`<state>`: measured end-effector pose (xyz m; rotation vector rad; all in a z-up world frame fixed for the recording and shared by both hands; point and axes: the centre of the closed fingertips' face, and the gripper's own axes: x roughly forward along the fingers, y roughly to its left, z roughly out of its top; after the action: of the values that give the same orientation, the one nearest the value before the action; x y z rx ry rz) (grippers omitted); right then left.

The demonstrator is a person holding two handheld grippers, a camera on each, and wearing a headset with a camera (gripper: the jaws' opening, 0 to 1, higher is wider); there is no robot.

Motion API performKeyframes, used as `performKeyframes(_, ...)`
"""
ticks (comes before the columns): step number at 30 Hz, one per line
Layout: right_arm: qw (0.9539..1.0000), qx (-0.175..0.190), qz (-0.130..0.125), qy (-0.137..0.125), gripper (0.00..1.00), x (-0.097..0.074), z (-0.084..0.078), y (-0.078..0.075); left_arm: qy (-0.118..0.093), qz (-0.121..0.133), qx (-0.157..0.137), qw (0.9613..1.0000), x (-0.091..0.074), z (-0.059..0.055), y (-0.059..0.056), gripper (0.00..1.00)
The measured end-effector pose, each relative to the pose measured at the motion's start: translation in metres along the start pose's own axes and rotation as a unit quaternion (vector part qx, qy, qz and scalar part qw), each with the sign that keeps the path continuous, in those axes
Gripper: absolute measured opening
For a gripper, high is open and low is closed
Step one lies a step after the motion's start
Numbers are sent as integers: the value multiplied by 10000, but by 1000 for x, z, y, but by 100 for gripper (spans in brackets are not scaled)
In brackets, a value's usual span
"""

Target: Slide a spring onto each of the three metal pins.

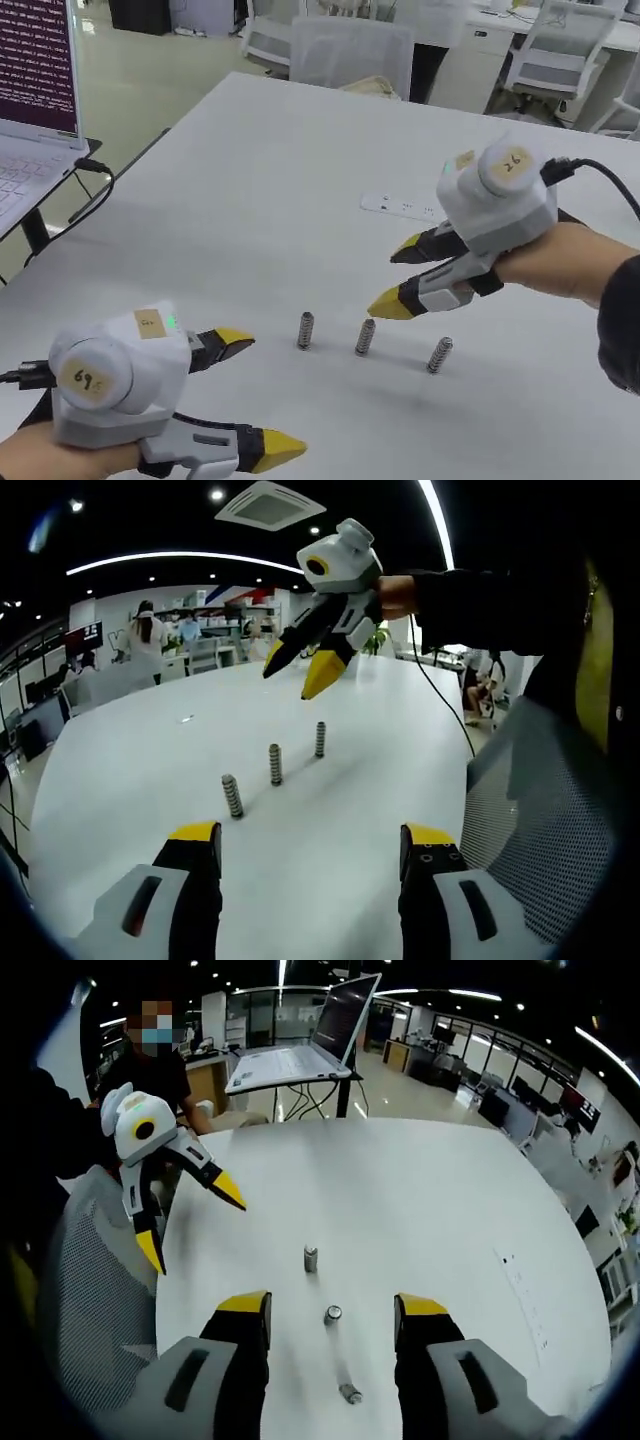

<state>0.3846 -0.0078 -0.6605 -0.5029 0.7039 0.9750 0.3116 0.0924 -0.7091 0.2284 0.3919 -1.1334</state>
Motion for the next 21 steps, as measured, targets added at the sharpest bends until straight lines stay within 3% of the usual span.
performKeyframes(11,9974,288,-364,-556,49,-34,-16,1,40,-44,150,9999,0,11,-2,70)
performKeyframes(21,9923,620,-625,-876,52,-53,-50,16,7,-70,157,9999,0,14,-6,70)
